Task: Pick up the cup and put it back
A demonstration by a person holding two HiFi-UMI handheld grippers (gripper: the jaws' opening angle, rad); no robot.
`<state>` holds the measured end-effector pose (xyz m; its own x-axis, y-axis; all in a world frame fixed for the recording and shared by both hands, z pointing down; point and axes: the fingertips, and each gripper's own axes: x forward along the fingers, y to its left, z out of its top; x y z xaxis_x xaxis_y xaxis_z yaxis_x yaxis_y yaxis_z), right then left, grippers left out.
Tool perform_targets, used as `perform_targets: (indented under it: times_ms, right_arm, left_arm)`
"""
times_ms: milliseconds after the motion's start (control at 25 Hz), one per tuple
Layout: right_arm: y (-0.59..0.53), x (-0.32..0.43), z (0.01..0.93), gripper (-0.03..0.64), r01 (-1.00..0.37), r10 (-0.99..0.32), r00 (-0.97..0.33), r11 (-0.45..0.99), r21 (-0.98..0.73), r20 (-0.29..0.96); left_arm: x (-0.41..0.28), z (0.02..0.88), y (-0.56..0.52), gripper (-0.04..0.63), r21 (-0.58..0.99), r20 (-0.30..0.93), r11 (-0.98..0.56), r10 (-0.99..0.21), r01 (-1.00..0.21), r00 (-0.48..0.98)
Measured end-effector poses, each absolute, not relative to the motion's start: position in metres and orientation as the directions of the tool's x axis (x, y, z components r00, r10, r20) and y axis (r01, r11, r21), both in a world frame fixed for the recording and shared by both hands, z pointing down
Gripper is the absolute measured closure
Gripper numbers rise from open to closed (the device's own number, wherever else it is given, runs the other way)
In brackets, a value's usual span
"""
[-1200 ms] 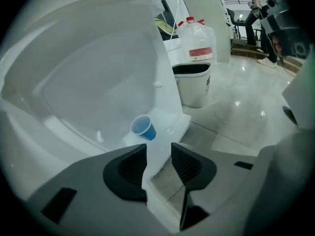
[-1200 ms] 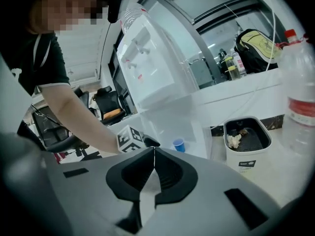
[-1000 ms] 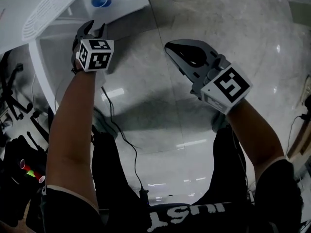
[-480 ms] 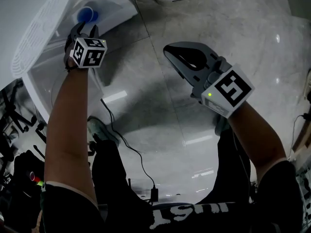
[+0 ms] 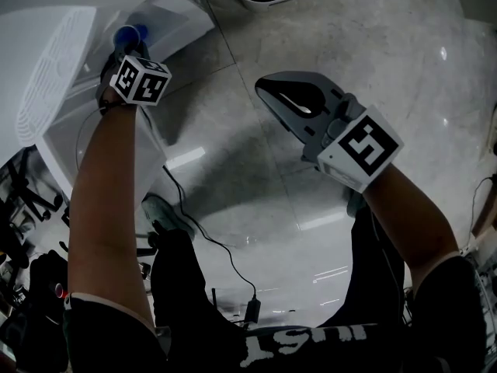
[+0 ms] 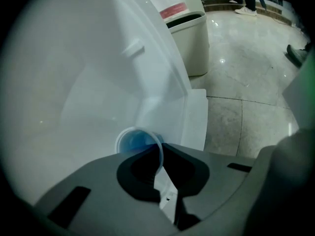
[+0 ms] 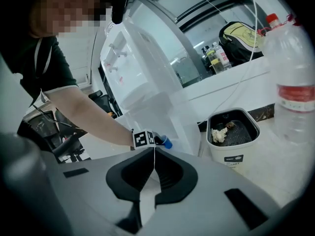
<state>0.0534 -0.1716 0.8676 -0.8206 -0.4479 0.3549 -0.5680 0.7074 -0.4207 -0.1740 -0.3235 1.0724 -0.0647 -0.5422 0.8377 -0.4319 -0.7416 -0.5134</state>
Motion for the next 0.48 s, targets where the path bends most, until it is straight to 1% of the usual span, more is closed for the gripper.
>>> perform_targets:
  times_ms: [280, 480]
  right_arm:
    - [-0.162, 0.047, 0.867, 0.583, -0.572, -0.438, -0.818, 0.695, -0.437, 0.373]
    - [-0.155, 0.043, 0.839, 0.583, -0.583, -0.443, -0.808, 0.693, -0.423, 0.388]
  left_arm:
    - [-0.152, 1.057, -0.298, 0.577, -0.437, 0.866, -0.782, -0.499, -0.445, 0.024]
    - [-0.139, 1.021, -0.267, 0.577, -0.367, 0.887, -0.784, -0.458, -0.501, 0.068]
